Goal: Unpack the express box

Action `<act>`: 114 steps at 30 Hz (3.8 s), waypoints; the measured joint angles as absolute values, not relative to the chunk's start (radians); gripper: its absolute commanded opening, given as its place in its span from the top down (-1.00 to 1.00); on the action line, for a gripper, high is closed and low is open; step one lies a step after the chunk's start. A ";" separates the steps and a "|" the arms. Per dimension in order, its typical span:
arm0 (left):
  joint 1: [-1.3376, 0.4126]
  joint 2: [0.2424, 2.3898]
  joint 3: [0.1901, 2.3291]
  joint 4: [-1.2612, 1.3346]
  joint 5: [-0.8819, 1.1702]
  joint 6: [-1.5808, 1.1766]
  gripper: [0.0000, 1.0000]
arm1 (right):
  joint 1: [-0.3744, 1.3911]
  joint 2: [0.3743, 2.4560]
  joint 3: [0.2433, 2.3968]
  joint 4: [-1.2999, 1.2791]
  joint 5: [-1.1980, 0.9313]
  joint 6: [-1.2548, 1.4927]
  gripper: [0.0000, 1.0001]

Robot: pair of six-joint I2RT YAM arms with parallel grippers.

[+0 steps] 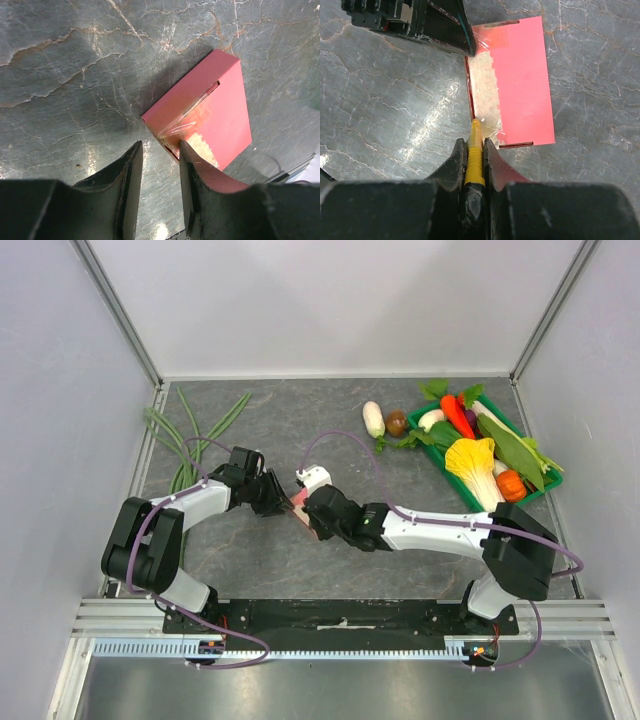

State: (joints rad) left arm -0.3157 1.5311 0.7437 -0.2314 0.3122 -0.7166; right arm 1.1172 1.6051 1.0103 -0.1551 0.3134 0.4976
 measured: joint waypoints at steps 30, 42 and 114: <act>-0.323 1.531 0.749 -0.255 0.316 -0.717 0.21 | 1.122 1.531 0.955 -0.200 0.311 0.524 1.00; -0.322 1.544 0.758 -0.249 0.318 -0.717 0.21 | 1.128 1.586 0.966 -0.171 0.296 0.505 1.00; -0.337 1.411 0.783 -0.194 0.343 -0.715 0.00 | 1.155 1.439 0.976 -0.282 0.348 0.454 1.00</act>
State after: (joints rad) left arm -0.3374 1.4105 0.7830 -0.1940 0.3431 -0.7155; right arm 1.1549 1.4391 0.9764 -0.2821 0.3477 0.4538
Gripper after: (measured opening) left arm 0.494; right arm 0.141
